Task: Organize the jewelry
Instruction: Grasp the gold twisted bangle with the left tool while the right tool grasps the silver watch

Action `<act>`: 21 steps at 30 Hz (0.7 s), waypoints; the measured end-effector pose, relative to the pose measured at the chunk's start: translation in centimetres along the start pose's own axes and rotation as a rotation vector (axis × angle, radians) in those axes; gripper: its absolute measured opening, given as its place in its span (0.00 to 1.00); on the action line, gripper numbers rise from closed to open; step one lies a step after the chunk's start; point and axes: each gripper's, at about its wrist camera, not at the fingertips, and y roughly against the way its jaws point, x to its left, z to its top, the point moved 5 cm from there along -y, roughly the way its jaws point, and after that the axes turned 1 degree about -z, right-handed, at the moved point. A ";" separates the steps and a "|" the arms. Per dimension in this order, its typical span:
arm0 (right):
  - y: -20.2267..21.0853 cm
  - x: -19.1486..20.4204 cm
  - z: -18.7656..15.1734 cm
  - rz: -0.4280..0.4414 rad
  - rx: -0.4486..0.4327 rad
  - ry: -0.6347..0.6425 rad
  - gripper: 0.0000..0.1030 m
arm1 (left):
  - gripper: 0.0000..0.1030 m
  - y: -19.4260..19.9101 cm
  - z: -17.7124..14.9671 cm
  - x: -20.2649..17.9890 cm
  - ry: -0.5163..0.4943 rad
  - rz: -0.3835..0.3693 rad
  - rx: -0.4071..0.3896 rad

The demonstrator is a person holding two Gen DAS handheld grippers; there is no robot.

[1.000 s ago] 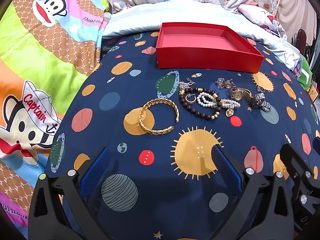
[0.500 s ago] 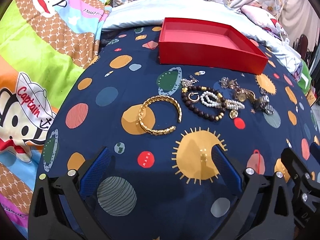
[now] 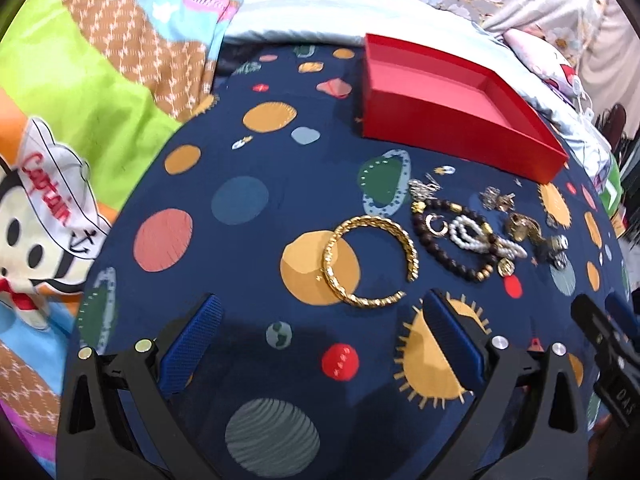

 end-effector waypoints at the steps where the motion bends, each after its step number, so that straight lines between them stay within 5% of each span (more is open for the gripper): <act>1: -0.2 0.1 0.1 0.000 0.003 0.001 0.84 | 0.94 -0.2 0.1 0.1 0.005 0.002 0.001; 13: -1.8 -0.4 0.5 -0.009 0.026 -0.011 0.84 | 0.90 -2.8 1.6 -2.5 -0.068 0.019 0.004; 21: -2.8 -0.4 0.7 0.014 0.044 -0.018 0.79 | 0.58 -2.5 2.0 -3.3 -0.121 0.023 -0.025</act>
